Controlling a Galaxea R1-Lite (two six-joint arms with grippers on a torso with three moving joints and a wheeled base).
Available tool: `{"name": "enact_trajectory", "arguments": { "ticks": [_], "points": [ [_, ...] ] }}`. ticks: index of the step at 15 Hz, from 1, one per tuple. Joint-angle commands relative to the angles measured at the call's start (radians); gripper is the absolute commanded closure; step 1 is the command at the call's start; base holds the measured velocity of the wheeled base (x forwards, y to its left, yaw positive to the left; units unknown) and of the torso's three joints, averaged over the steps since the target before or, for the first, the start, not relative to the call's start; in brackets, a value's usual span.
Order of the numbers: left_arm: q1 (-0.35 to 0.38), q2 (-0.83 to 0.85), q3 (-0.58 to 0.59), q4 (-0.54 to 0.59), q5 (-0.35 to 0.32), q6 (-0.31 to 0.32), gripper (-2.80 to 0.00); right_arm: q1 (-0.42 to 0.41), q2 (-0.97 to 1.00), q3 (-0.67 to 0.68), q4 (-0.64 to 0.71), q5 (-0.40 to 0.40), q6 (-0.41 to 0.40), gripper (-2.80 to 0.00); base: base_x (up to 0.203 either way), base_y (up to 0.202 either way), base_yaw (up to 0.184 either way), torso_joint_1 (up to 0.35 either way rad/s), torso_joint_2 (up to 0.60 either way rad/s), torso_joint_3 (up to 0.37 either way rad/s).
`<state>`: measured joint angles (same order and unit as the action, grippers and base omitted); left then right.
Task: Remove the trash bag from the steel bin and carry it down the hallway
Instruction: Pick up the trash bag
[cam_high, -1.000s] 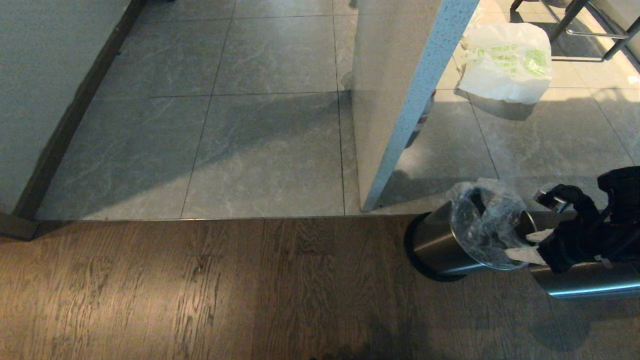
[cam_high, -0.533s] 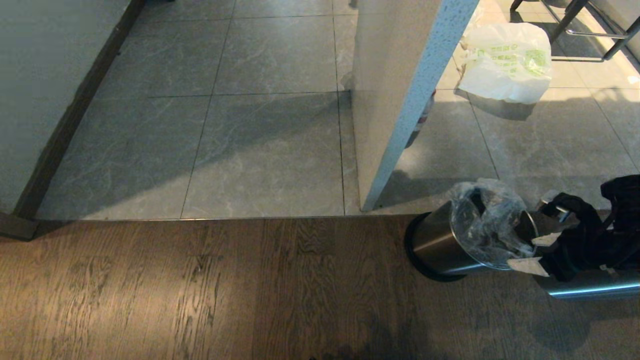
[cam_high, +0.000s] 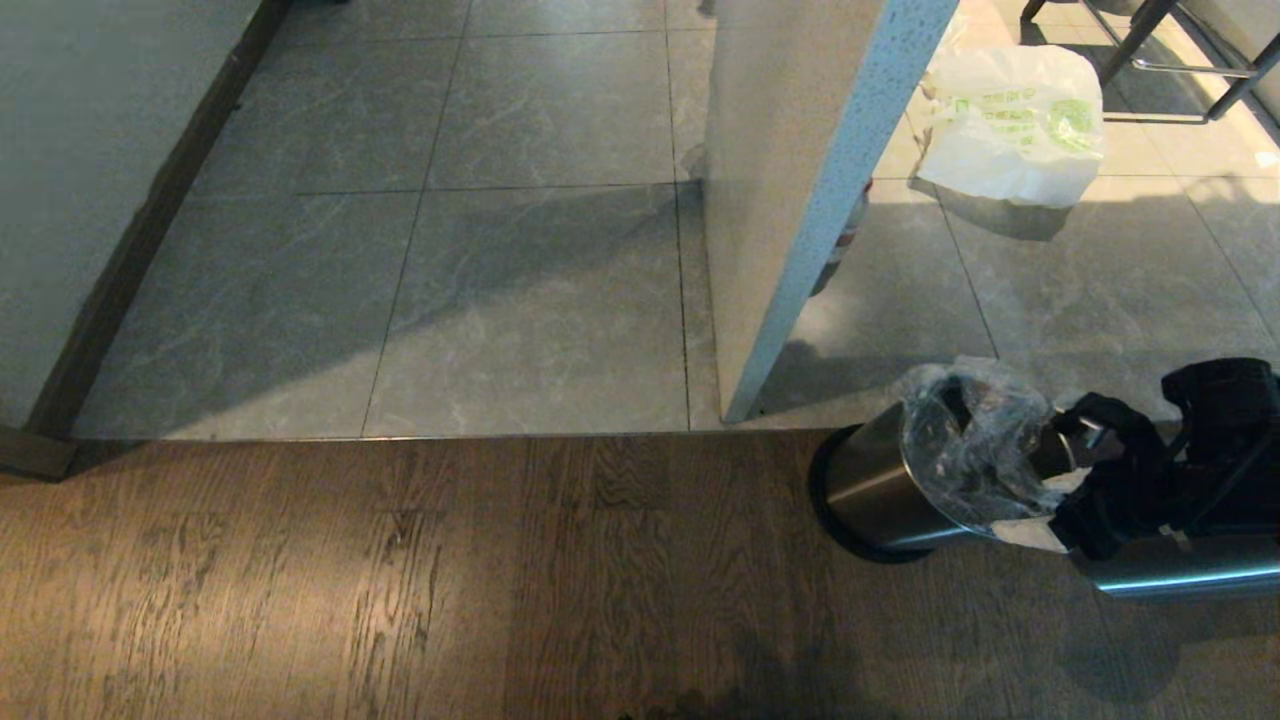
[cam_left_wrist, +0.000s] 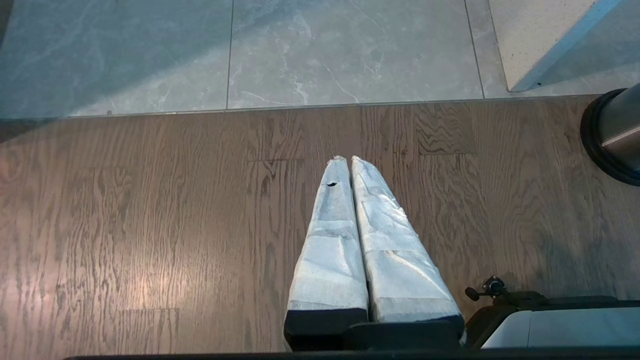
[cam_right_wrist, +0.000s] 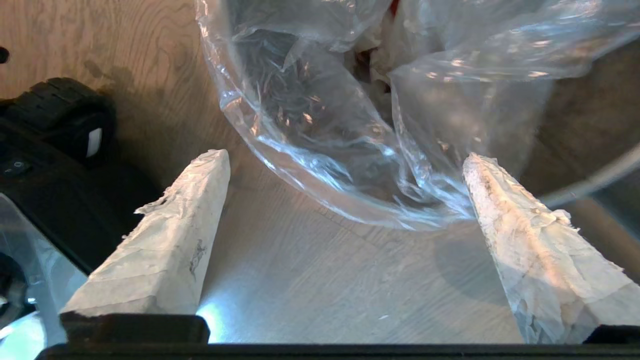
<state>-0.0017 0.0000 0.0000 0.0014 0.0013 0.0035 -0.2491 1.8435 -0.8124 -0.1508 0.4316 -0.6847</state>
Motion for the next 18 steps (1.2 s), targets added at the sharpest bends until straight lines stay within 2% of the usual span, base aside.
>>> {"name": "enact_trajectory", "arguments": {
  "ticks": [1, 18],
  "points": [
    [0.0, 0.0, 0.0, -0.001, 0.0, 0.0, 0.0, 0.001, 0.031, -0.005, -0.002, 0.004, 0.002, -2.8, 0.0, 0.0, 0.0, 0.0, 0.0, 0.0],
    [0.0, 0.0, 0.0, 0.0, 0.0, 0.0, 0.0, 0.024, 0.146, -0.039, -0.142, -0.001, 0.048, -2.8, 0.0, 0.0, 0.0, 0.0, 0.0, 0.0]
  ]
}}
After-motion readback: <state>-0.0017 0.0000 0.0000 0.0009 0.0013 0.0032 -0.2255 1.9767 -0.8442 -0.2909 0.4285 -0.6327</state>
